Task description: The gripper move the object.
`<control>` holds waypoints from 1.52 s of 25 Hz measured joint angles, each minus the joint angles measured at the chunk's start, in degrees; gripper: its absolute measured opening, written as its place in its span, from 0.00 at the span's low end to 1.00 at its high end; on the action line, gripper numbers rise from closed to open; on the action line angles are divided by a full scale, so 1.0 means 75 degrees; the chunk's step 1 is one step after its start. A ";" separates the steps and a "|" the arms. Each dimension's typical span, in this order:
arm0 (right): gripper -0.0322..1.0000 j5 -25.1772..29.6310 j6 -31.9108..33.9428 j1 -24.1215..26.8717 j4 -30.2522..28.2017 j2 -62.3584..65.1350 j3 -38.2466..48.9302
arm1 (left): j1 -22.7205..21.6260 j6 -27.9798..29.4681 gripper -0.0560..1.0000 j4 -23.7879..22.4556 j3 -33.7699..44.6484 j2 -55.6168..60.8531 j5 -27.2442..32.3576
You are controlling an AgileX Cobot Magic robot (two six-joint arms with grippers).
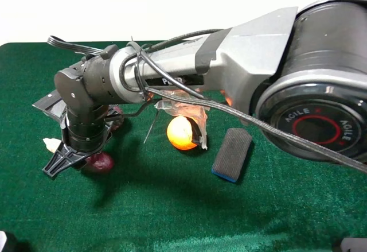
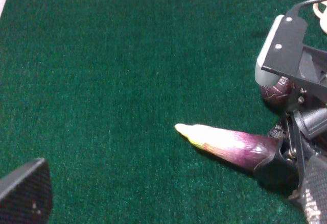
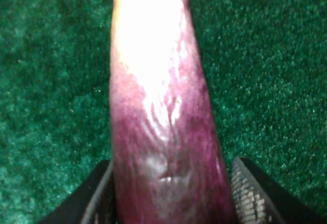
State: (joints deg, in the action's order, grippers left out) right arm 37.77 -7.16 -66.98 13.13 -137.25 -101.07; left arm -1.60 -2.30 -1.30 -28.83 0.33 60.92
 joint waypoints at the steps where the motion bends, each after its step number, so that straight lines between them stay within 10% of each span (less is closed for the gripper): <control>1: 0.38 0.0000 0.0000 0.0000 0.0000 0.0000 0.0000 | 0.0000 0.0000 0.99 0.0000 0.0000 0.0000 0.0000; 9: 0.69 0.0035 0.0121 0.0000 0.0000 0.0000 0.0000 | 0.0000 0.0000 0.99 0.0000 0.0000 0.0000 0.0000; 24: 0.70 0.0506 0.0145 0.0000 -0.0083 0.0380 0.0000 | 0.0000 0.0000 0.99 0.0000 0.0000 0.0000 0.0000; 38: 0.70 0.2464 0.0884 0.0190 -0.0509 0.2345 -0.0015 | 0.0000 0.0000 0.99 0.0000 0.0000 0.0000 0.0000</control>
State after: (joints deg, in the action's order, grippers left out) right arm 56.25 -0.53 -65.55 9.31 -119.66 -101.18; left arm -1.60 -2.30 -1.30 -28.83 0.33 60.92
